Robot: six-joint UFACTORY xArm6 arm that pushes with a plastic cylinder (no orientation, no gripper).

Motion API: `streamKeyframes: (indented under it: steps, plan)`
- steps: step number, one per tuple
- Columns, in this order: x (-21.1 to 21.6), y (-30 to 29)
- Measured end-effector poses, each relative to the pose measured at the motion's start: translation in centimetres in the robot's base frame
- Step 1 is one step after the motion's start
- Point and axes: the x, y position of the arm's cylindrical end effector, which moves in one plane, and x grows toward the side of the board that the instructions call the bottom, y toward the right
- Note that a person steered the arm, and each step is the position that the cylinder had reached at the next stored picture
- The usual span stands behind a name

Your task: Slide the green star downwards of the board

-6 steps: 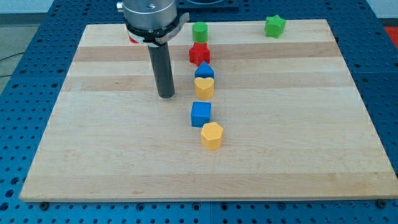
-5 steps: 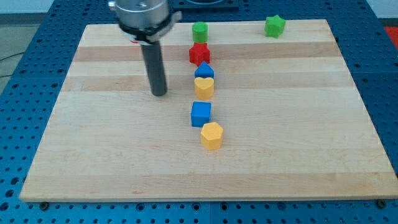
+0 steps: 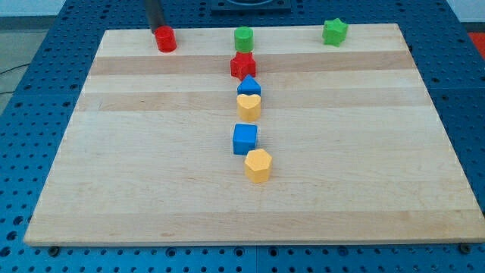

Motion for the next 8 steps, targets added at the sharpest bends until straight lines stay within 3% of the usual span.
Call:
streamKeyframes:
  steps: [2,4,7,8]
  plan:
    - [6.9,1.5]
    - [0.7,5.4]
    - [-0.1,16.9]
    - [-0.1,27.7]
